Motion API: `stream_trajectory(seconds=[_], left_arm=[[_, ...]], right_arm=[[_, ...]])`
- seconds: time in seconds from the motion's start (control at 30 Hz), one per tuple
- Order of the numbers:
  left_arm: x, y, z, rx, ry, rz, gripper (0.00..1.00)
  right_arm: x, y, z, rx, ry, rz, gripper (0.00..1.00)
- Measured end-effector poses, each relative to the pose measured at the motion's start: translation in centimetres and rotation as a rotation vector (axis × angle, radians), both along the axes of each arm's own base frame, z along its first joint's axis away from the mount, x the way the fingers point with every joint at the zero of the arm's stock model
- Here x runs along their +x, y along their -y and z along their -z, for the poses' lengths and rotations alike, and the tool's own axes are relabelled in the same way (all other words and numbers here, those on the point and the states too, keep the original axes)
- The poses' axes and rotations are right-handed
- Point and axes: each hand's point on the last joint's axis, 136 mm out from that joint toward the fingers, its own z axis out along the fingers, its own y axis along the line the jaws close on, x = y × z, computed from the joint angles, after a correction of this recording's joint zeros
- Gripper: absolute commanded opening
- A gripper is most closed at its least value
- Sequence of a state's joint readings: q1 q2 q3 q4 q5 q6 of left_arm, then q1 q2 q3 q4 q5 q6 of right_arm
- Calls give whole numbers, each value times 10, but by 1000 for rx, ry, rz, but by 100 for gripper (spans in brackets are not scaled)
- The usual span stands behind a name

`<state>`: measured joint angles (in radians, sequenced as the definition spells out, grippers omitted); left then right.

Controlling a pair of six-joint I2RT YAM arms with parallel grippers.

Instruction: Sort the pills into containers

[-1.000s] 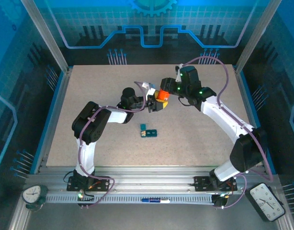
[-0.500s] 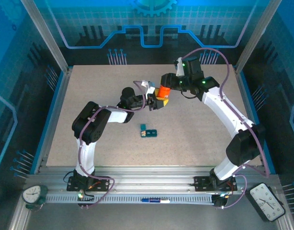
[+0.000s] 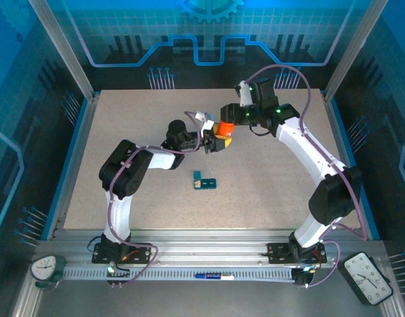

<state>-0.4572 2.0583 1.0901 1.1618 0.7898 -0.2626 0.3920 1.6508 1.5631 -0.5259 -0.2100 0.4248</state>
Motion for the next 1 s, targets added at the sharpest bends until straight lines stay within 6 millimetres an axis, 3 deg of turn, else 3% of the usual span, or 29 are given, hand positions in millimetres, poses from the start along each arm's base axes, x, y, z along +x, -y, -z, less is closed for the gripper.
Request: stream_trajectory(seconds=[1.0], left_arm=[[-8,4,8,24,-30,43,0]], right_arm=[[-8,11,10,72,25,160,39]])
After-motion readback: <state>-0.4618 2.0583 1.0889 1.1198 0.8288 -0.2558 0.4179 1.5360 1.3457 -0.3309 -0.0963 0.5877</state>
